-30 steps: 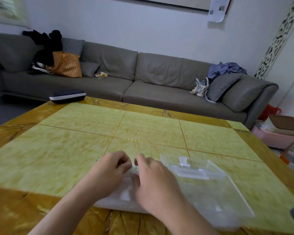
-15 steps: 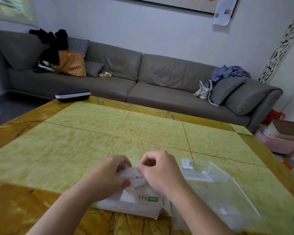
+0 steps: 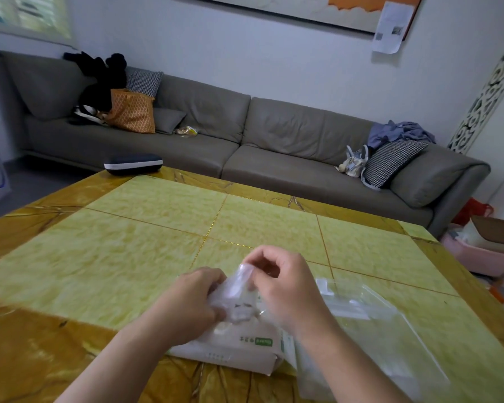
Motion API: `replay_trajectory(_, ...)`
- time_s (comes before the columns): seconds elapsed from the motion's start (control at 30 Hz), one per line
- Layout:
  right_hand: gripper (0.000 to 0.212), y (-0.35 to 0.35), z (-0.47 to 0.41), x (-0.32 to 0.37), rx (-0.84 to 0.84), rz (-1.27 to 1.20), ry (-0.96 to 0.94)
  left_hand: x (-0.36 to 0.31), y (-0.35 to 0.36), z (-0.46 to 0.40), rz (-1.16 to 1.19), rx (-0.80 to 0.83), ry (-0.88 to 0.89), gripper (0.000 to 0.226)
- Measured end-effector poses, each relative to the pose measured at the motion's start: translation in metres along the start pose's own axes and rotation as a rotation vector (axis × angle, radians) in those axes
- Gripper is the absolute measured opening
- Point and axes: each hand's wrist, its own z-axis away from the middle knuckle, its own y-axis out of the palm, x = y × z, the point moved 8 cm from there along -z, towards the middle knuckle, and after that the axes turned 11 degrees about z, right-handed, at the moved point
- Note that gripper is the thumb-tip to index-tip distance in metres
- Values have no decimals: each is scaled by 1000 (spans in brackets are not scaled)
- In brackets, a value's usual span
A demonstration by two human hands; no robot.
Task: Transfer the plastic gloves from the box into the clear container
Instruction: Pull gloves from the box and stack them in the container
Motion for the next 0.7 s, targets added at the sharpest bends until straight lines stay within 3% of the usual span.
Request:
replay_trajectory(0.13,19,-19,2,2,-54,-163,-42,-4,-4,-2,-7,-37,28,21)
replay_trajectory(0.3,20,5,9,8,110,-132,-49,-2,7,-4,-62,1,-13,20)
replay_trajectory(0.4,18,16,7,22,106,-162,-79,-10,9,-5,-120,5,79,17)
replay_trajectory(0.47,19,25,6,31,121,-126,-109,-14,15,-6,-215,19,155,31)
replay_trajectory(0.6,8,40,6,34,234,146,-104,-27,10,-5,-242,-27,242,58)
replay_trajectory(0.63,10,41,7,31,293,265,-82,-25,7,-2,-164,22,142,51)
replay_trajectory(0.7,25,40,9,26,407,549,-79,-20,8,-1,-63,57,116,37)
